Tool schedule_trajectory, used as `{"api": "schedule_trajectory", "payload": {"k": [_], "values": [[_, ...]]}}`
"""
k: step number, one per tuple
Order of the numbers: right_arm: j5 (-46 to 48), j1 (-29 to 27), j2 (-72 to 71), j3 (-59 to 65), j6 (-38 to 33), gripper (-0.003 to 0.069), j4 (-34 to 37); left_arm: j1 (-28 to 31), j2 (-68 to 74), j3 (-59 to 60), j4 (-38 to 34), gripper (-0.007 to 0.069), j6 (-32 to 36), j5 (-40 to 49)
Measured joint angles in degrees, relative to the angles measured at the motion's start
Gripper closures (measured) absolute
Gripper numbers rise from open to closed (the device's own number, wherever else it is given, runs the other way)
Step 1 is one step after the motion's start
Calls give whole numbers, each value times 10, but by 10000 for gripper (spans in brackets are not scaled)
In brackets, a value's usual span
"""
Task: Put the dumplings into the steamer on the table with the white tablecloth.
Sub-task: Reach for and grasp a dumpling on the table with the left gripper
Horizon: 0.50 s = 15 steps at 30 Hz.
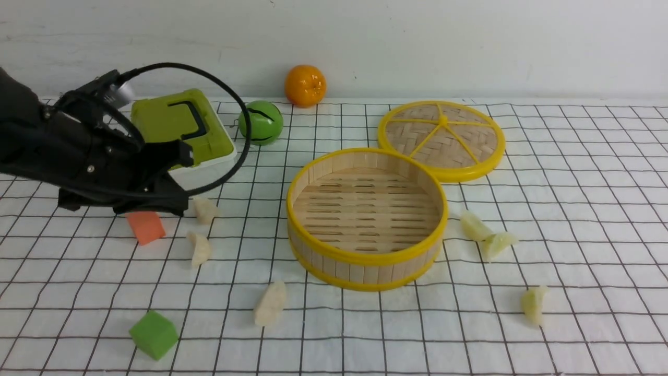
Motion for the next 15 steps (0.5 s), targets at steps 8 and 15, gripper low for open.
{"api": "schedule_trajectory", "payload": {"k": [8,15], "values": [[118,0,161,-9,-7,659,17,-3,56,-41,51,572,-43,9],[91,0,199,-9,-58,659,104,-66,144,-99,158,323,-137,21]]}}
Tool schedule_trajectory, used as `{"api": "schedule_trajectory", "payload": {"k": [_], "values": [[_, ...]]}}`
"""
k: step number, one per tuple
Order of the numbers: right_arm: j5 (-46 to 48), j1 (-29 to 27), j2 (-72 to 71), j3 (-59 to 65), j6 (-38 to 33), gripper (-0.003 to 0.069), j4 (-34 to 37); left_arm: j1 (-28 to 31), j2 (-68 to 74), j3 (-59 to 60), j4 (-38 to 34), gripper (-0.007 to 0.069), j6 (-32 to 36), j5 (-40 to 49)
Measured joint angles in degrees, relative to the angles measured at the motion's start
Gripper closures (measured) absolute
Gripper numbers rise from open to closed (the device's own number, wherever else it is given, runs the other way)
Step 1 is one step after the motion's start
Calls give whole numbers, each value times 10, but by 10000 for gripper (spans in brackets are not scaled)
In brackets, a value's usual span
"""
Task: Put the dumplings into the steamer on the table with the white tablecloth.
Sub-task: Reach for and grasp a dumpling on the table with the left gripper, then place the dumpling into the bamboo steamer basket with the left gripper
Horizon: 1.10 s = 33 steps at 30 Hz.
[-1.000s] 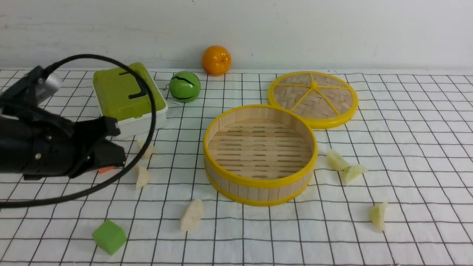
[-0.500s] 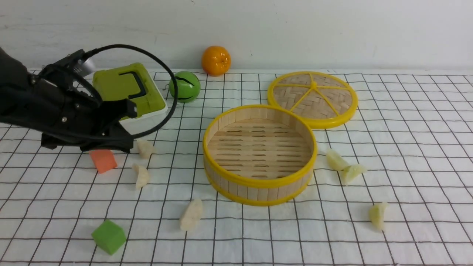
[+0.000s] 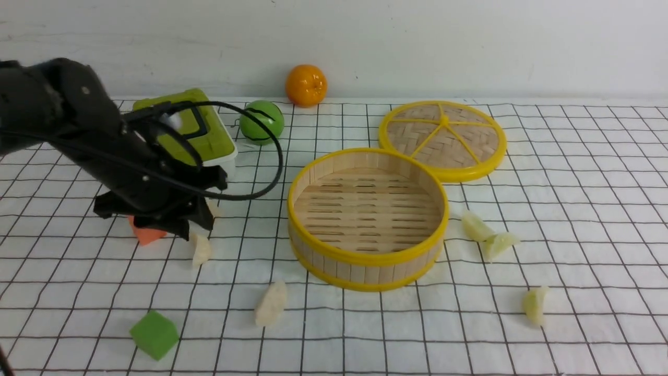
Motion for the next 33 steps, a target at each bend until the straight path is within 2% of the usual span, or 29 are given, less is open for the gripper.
{"api": "schedule_trajectory", "payload": {"k": [1,3,4,5,9,14,15,17,22,27,33], "values": [[-1,0,0,0,-6,659,2,-2,3,-3,6,321,-6,0],[-3,0,0,0,-43,657,34,-16,41,-42,84,295,-96,7],[-3,0,0,0,-48,657,38,-16,44,-42,88,295,-102,7],[-3,0,0,0,-67,657,55,-19,65,-63,113,291,-136,17],[-3,0,0,0,-92,656,77,-19,103,-84,133,291,-165,24],[-5,0,0,0,-98,654,83,-19,135,-89,130,351,-168,26],[-5,0,0,0,-98,653,86,-20,140,-89,130,410,-168,26],[-6,0,0,0,-99,653,88,-20,140,-90,128,466,-168,26],[-7,0,0,0,-99,648,89,-29,126,-91,125,461,-145,47],[-8,0,0,0,-99,643,90,-68,92,-138,114,461,-117,76],[-12,0,0,0,-99,638,95,-160,103,-301,82,461,-84,110]]}}
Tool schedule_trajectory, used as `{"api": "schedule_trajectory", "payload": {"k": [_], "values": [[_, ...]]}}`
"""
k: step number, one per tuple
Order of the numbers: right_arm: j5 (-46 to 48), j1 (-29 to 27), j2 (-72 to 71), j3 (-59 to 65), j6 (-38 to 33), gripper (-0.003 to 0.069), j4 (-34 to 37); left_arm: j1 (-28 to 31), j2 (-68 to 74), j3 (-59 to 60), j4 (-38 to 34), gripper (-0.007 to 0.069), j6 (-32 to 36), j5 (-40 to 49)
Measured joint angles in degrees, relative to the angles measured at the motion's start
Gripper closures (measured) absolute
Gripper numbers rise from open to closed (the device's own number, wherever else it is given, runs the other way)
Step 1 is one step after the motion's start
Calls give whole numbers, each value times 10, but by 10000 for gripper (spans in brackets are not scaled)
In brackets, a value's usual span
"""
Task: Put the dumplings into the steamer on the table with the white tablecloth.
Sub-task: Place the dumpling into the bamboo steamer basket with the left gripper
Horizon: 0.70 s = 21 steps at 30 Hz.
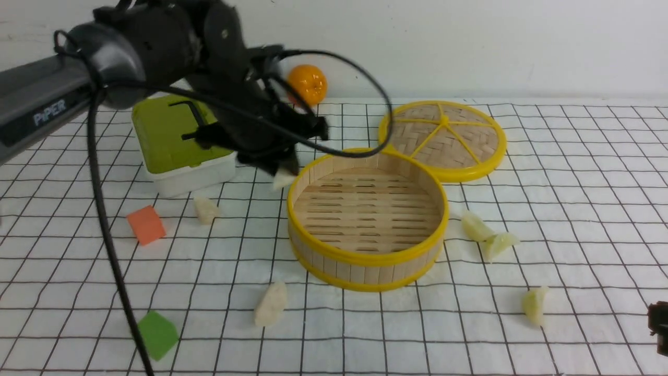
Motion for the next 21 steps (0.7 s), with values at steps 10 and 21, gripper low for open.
{"api": "schedule_trajectory", "payload": {"k": [10,21], "values": [[10,0,0,0,0,627,14,-40,214,-227,30,461,-69,51],[10,0,0,0,0,615,15,-38,258,-259,34,236,-73,82]]}}
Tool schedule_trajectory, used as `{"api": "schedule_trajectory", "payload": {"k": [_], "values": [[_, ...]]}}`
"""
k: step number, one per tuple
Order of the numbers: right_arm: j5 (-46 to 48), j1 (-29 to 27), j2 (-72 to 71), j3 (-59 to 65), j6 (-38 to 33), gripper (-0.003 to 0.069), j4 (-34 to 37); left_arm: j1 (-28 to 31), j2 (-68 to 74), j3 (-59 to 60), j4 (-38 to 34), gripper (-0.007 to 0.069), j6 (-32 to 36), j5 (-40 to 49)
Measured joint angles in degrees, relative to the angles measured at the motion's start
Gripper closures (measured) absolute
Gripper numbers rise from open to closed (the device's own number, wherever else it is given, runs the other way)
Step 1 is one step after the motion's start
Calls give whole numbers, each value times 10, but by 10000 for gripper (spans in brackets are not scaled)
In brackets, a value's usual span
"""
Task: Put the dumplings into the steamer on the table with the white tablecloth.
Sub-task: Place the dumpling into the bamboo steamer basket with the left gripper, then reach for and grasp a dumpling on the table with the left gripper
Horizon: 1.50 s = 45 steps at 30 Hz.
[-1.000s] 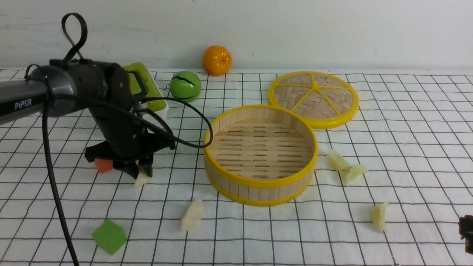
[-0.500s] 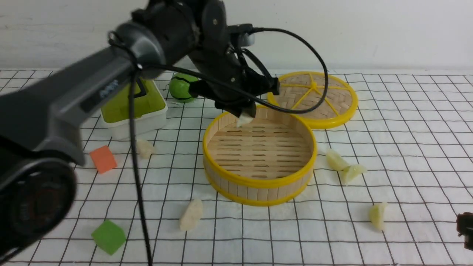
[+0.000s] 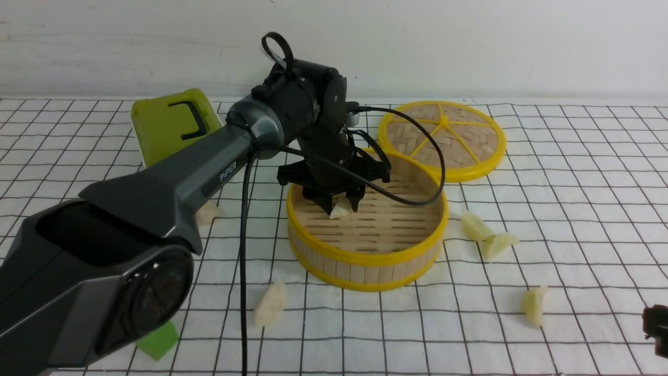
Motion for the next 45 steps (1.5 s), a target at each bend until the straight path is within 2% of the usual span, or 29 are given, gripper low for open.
{"api": "schedule_trajectory", "payload": {"k": [2,5,9,13,18,21,29,34,36,40,42,45], "values": [[0,0,0,0,0,612,1,0,-9,-2,0,184,4,10],[0,0,0,0,0,610,1,1,-45,-18,5,148,24,41],[5,0,1,0,-4,610,1,6,-109,-40,57,150,46,68],[46,0,19,0,-34,613,6,53,-173,-19,99,172,35,71],[74,25,62,-7,-54,644,10,114,-181,53,70,188,20,72],[75,68,108,-20,-74,664,11,156,-148,135,27,204,15,72],[73,114,150,-23,-85,664,14,172,-96,156,22,208,-17,51],[68,119,152,-24,-86,664,15,172,-68,156,35,213,-51,24],[66,119,152,-24,-86,664,15,172,-57,156,39,235,-53,23],[62,119,153,-25,-86,662,15,172,-48,156,43,340,-40,32],[60,119,153,-26,-86,662,15,172,-48,156,45,368,-29,37],[60,119,153,-27,-86,659,15,172,-48,156,45,368,-14,44]]}}
